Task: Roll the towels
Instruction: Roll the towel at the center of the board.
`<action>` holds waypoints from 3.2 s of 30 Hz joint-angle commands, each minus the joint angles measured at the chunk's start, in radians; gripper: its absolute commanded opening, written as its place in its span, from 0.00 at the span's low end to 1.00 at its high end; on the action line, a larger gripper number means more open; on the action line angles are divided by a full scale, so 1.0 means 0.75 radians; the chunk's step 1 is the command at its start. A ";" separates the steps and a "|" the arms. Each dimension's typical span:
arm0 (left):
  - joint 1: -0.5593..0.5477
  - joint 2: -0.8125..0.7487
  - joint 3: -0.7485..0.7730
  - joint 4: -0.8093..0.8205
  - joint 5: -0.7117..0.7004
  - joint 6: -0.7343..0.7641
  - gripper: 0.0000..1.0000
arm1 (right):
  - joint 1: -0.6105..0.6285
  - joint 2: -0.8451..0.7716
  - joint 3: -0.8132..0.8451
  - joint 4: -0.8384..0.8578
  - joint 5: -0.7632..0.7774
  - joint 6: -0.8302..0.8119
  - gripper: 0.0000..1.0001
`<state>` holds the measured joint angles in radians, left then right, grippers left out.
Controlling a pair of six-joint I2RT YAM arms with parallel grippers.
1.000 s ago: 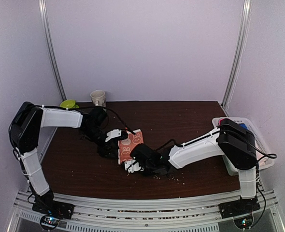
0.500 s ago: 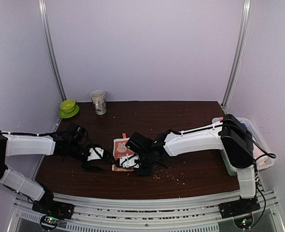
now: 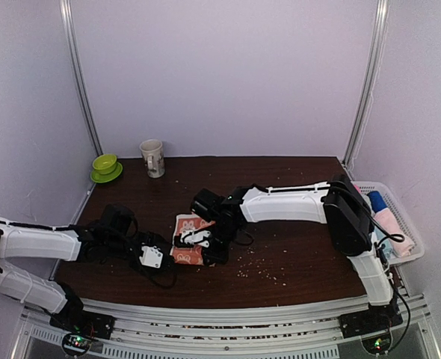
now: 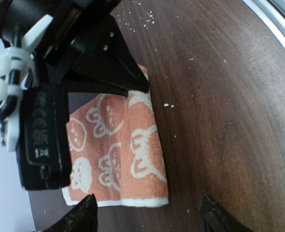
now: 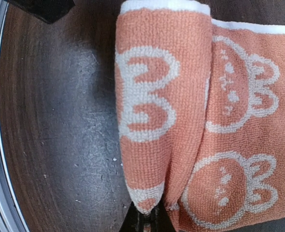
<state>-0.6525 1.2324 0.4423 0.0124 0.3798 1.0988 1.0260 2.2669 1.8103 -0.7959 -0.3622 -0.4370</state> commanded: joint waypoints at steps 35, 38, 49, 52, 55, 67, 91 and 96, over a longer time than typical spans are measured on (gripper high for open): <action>-0.113 0.375 0.199 -0.030 -0.140 -0.254 0.00 | -0.114 0.116 0.201 -0.251 -0.281 0.044 0.07; -0.107 0.385 0.240 -0.148 -0.091 -0.274 0.00 | -0.127 0.046 0.148 -0.191 -0.269 0.062 0.23; 0.068 0.556 0.505 -0.544 0.253 -0.333 0.00 | -0.169 -0.303 -0.233 0.103 -0.164 0.101 0.43; 0.125 0.637 0.589 -0.642 0.360 -0.350 0.00 | -0.164 -0.426 -0.408 0.267 -0.119 0.085 0.47; 0.183 0.719 0.665 -0.746 0.453 -0.364 0.00 | -0.150 -0.551 -0.578 0.473 -0.070 0.055 0.50; 0.324 1.042 0.954 -1.063 0.636 -0.414 0.00 | 0.039 -0.603 -0.869 0.962 0.321 -0.117 0.52; 0.385 1.190 1.055 -1.093 0.550 -0.497 0.00 | -0.049 -0.361 -0.691 1.035 0.231 0.163 0.28; 0.385 1.188 1.059 -1.079 0.534 -0.515 0.00 | -0.091 -0.311 -0.629 0.955 0.190 0.207 0.28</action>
<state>-0.3794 2.0945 1.2358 -0.8471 0.9272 0.7292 0.9783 1.9987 1.2846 -0.0441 -0.1905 -0.3344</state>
